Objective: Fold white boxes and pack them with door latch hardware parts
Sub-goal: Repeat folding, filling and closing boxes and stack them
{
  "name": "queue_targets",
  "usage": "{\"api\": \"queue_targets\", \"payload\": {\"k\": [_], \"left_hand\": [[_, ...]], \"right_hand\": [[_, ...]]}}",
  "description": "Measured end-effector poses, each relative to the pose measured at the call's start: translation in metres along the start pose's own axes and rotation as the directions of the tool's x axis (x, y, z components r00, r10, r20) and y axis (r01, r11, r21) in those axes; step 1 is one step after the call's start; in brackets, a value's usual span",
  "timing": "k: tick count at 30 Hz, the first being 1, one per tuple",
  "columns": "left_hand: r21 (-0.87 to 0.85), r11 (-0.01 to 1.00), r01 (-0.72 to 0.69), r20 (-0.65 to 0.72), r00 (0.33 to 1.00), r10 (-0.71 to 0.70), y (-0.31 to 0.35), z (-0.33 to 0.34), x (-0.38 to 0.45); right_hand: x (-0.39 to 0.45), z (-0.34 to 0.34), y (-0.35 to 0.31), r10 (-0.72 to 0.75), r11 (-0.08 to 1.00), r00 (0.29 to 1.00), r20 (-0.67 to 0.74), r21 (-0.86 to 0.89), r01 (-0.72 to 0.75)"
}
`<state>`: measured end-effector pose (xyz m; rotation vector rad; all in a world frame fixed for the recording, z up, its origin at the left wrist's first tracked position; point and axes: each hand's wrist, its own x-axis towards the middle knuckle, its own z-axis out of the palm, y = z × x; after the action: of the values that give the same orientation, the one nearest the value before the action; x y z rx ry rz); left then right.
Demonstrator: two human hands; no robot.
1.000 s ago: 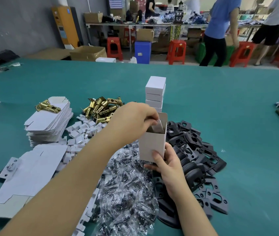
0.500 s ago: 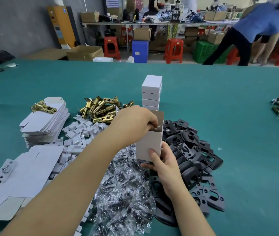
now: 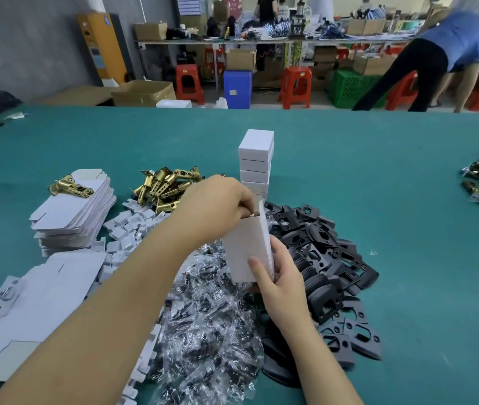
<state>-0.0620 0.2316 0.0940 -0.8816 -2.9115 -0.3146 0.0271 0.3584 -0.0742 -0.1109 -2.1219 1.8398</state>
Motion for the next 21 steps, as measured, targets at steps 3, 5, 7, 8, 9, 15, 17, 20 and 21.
{"api": "queue_targets", "payload": {"k": [3, 5, 7, 8, 9, 15, 17, 20, 21], "left_hand": [[-0.126, 0.99, 0.059, -0.026, 0.998, -0.063, -0.014, -0.003, -0.004], [-0.2, 0.977, 0.081, -0.05, 0.994, -0.093, -0.025, -0.004, -0.006], [-0.269, 0.96, 0.082, -0.062, 0.993, -0.102, -0.032, -0.004, -0.008], [-0.294, 0.953, 0.079, -0.062, 0.993, -0.101, -0.035, -0.003, -0.01], [-0.307, 0.949, 0.077, -0.062, 0.993, -0.1, -0.037, -0.002, -0.011], [-0.32, 0.942, 0.101, -0.071, 0.989, -0.13, -0.045, 0.004, -0.015], [-0.32, 0.941, 0.106, -0.076, 0.988, -0.137, -0.047, 0.004, -0.017], [-0.329, 0.939, 0.103, -0.091, 0.986, -0.14, -0.049, 0.003, -0.02], [-0.333, 0.938, 0.097, -0.105, 0.985, -0.14, -0.049, 0.003, -0.021]], "right_hand": [[-0.002, 0.0, 0.0, -0.071, 0.991, 0.997, -0.007, -0.114, 0.069], [-0.003, 0.0, -0.001, -0.075, 0.991, 0.997, 0.007, -0.109, 0.075], [-0.003, 0.001, -0.002, -0.074, 0.992, 0.997, 0.022, -0.096, 0.076], [-0.003, 0.001, -0.002, -0.073, 0.993, 0.997, 0.027, -0.095, 0.075], [-0.003, 0.001, -0.002, -0.073, 0.992, 0.997, 0.032, -0.098, 0.076], [-0.005, 0.0, -0.003, -0.097, 0.964, 0.994, 0.049, -0.246, 0.106], [-0.005, 0.0, -0.001, -0.108, 0.946, 0.993, 0.053, -0.301, 0.119], [-0.005, 0.0, 0.001, -0.123, 0.936, 0.991, 0.045, -0.327, 0.131], [-0.004, 0.0, 0.002, -0.122, 0.938, 0.992, 0.041, -0.321, 0.129]]}}
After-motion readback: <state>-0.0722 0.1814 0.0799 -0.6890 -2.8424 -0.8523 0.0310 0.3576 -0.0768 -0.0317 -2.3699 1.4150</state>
